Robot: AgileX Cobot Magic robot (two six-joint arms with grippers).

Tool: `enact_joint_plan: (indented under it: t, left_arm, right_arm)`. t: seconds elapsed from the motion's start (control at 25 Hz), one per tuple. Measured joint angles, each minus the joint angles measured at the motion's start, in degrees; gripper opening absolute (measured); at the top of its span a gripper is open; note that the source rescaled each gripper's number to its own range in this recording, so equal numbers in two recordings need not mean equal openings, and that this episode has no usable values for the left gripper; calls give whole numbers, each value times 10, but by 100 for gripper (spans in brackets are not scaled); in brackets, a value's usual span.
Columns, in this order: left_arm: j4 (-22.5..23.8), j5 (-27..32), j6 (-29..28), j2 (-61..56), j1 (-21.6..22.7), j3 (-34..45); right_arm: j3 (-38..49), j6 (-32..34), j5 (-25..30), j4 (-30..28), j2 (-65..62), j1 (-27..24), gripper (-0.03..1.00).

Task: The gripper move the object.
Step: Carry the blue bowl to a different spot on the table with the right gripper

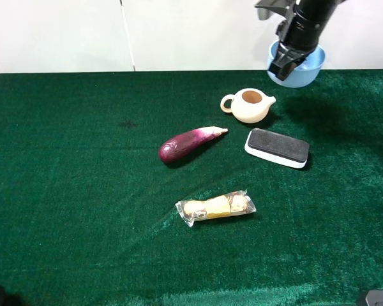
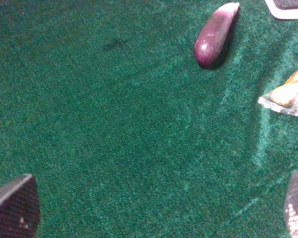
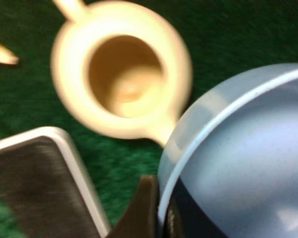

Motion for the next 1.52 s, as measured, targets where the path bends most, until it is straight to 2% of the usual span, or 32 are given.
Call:
enact_joint_plan:
  t: [0.16,0.32,0.64,1.04,1.2,1.36,1.52]
  left_arm:
    - [0,0,0,0,0,0]
    - [0,0,0,0,0,0]
    - [0,0,0,0,0,0]
    - [0,0,0,0,0,0]
    - [0,0,0,0,0,0]
    - [0,0,0,0,0,0]
    - [0,0,0,0,0,0]
  right_arm:
    - [2,12,26,7,-29,40,0]
    - [54,21,20,18,-66,57,0]
    - [280,66,-67,21,-221,55,0]
    - [530,160,-103,23,-430,46,0]
    - [603,190,-119,37,-474,46,0]
    - [665,210,-163,64,-484,46,0]
    - [686,236,-206,71,-484,55,0]
